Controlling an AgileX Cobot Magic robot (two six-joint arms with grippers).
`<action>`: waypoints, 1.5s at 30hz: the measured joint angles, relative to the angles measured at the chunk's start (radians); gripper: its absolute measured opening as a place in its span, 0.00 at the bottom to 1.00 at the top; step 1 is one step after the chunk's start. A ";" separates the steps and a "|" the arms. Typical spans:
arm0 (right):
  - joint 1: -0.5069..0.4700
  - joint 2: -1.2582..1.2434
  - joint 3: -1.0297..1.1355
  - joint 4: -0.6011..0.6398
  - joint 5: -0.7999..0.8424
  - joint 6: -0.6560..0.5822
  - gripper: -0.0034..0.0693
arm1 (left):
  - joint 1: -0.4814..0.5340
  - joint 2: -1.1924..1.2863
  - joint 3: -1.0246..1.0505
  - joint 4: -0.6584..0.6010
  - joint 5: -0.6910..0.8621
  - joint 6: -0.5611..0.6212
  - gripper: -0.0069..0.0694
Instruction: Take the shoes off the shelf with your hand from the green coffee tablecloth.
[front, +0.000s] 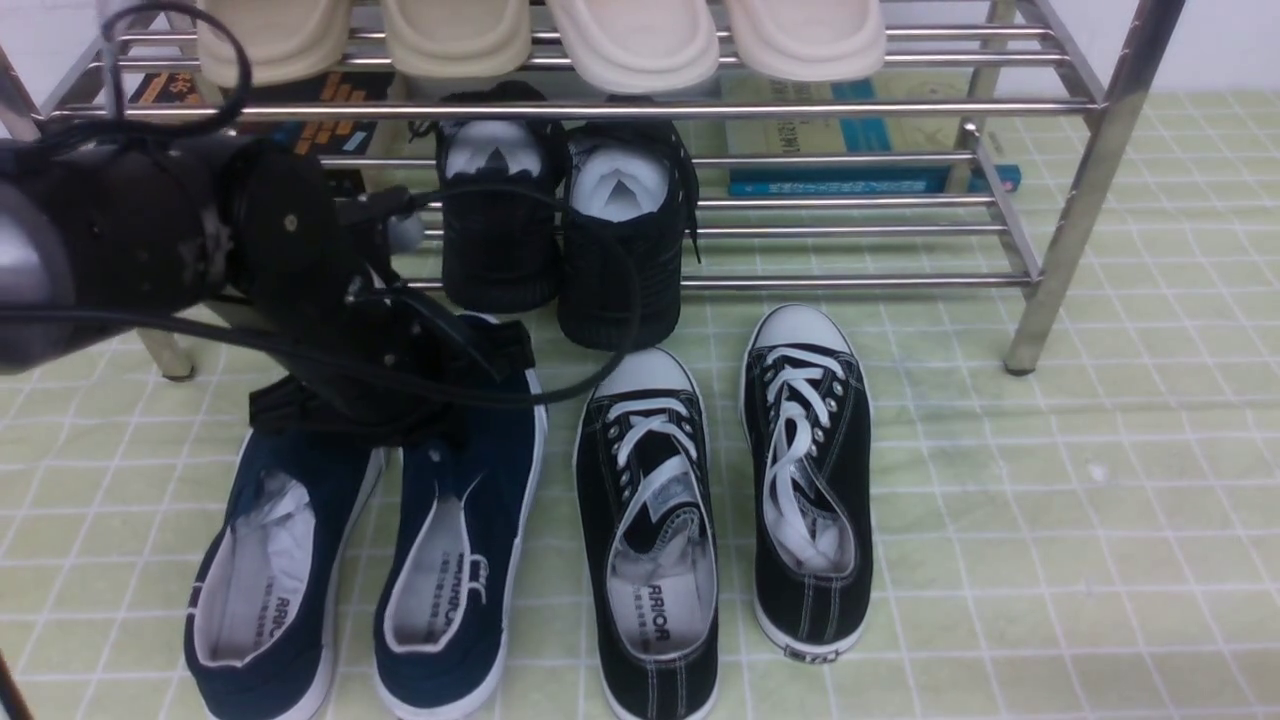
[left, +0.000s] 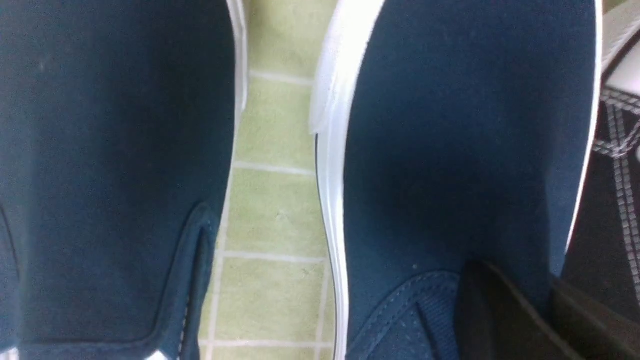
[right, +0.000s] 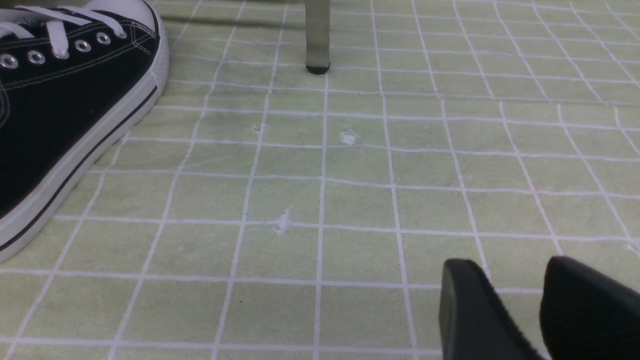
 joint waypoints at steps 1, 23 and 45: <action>0.000 0.000 0.000 0.000 0.000 0.000 0.37 | 0.000 0.010 0.000 0.000 0.001 0.000 0.13; 0.000 0.000 0.000 0.001 0.000 0.000 0.37 | 0.000 0.056 -0.002 0.124 -0.006 -0.071 0.45; 0.000 0.000 0.000 0.001 0.000 0.000 0.37 | 0.000 -0.815 0.092 0.083 0.359 0.281 0.09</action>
